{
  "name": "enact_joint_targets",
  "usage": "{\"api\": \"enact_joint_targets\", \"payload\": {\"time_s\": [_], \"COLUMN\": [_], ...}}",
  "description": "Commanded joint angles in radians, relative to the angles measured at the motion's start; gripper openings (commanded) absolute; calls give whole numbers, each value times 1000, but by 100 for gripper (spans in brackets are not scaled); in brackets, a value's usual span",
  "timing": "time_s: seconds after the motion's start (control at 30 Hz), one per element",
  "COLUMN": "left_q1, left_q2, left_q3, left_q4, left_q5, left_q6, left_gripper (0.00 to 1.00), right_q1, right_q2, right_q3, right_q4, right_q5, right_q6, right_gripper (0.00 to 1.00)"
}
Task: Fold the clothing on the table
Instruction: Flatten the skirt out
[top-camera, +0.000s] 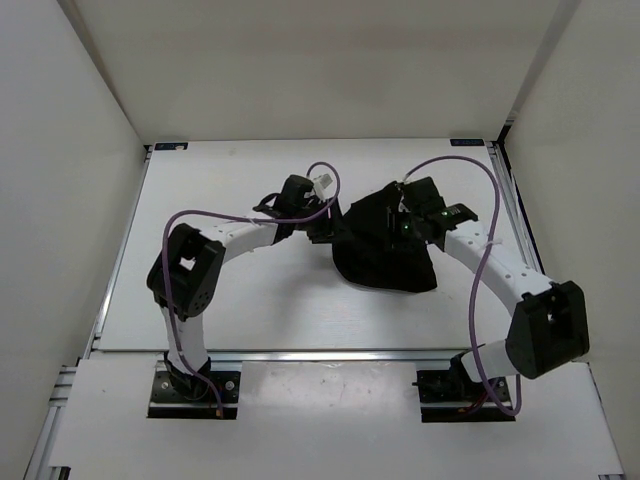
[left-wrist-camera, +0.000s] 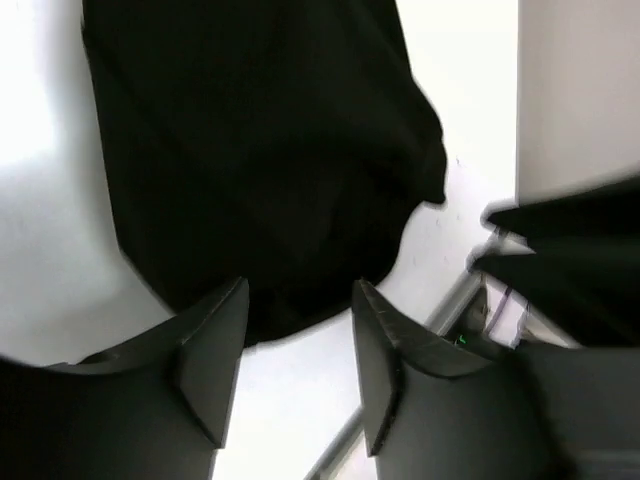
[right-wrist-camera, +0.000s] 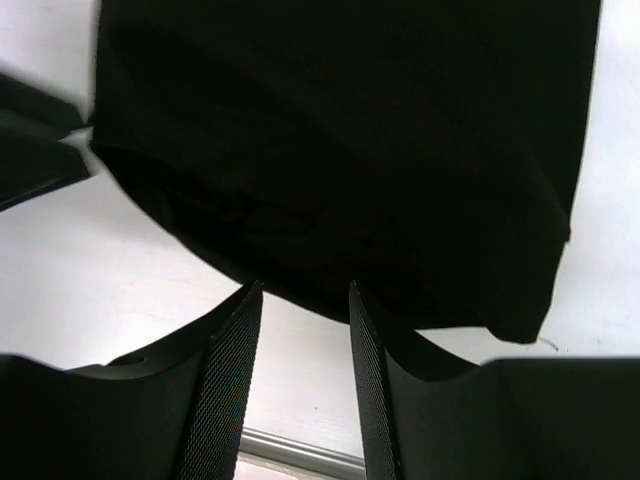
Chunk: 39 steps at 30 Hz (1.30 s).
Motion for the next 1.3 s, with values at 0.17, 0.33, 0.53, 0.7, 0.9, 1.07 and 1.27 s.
{"api": "enact_joint_targets", "payload": {"time_s": [0.17, 0.33, 0.53, 0.7, 0.9, 1.07, 1.27], "left_q1": [-55, -95, -118, -121, -189, -137, 33], "left_q2": [67, 101, 145, 142, 246, 95, -233], "left_q3": [199, 212, 222, 250, 630, 529, -102], "left_q4": [-198, -230, -234, -172, -126, -35, 79], "left_q5": [-281, -338, -375, -308, -29, 24, -88], "left_q6": [85, 81, 51, -33, -71, -102, -102], "left_gripper": [65, 64, 46, 0, 0, 0, 0], "right_q1": [-15, -93, -144, -147, -223, -286, -234], "right_q2": [-108, -189, -261, -293, -358, -373, -349], "right_q3": [-14, -74, -103, -128, -182, -202, -214], "right_q4": [15, -17, -43, -64, -78, -54, -45], "right_q5": [15, -3, 11, 28, 107, 74, 89], "right_q6": [-13, -19, -32, -45, 3, 3, 23], "right_gripper": [45, 45, 44, 42, 41, 41, 41]}}
